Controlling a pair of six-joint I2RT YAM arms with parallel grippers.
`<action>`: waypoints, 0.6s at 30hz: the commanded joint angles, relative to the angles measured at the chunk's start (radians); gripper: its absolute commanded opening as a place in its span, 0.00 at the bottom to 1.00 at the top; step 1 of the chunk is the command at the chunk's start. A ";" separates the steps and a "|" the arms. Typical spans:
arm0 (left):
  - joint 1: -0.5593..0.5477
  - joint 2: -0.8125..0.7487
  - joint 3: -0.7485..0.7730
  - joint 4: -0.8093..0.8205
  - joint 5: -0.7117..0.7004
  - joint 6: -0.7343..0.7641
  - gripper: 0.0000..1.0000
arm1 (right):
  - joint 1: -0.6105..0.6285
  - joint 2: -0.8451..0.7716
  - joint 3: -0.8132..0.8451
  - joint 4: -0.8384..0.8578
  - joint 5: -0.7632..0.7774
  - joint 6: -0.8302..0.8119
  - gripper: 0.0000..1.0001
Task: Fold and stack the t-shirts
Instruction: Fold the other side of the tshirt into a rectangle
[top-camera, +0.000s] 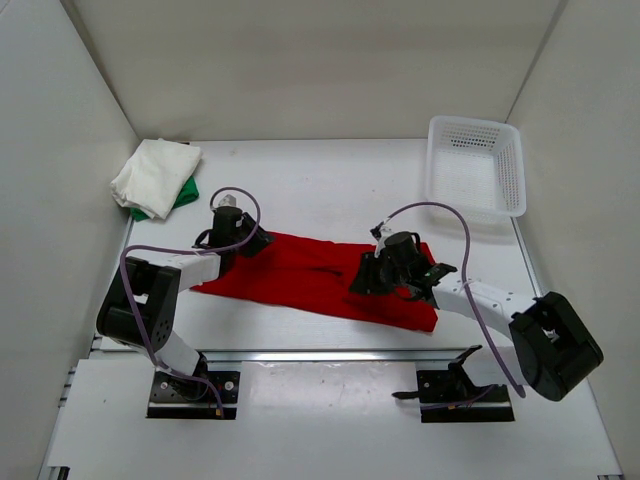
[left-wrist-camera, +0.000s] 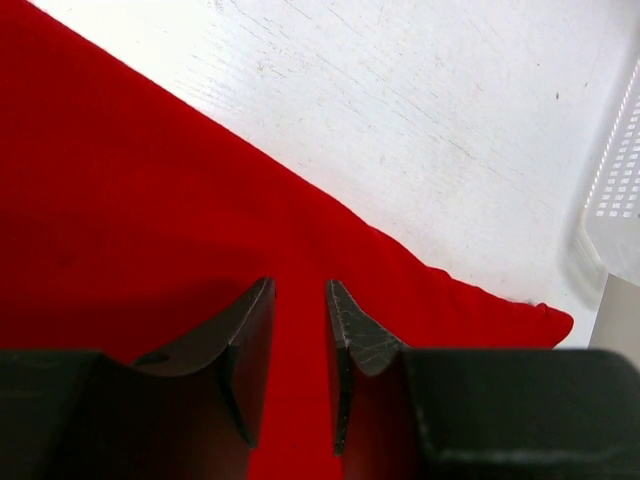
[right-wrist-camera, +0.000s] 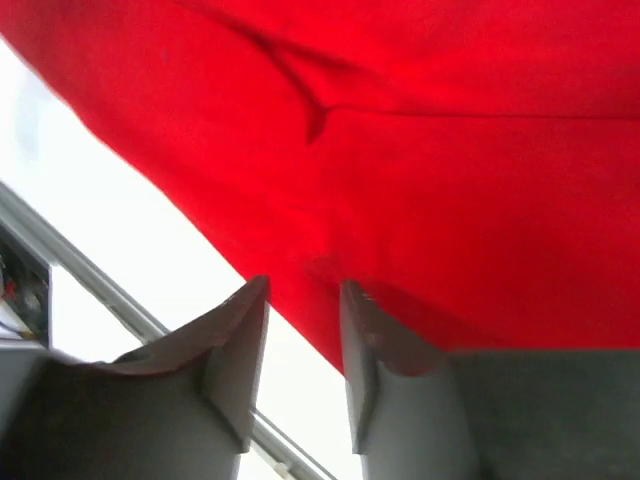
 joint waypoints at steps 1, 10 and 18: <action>0.001 -0.014 0.010 0.019 0.013 -0.007 0.38 | -0.050 -0.073 0.007 -0.005 0.064 -0.013 0.22; 0.140 0.020 -0.099 0.081 0.140 -0.074 0.37 | -0.163 -0.211 -0.264 0.057 0.131 0.096 0.00; 0.318 0.078 -0.130 0.128 0.240 -0.142 0.36 | -0.331 -0.383 -0.447 0.040 0.090 0.159 0.00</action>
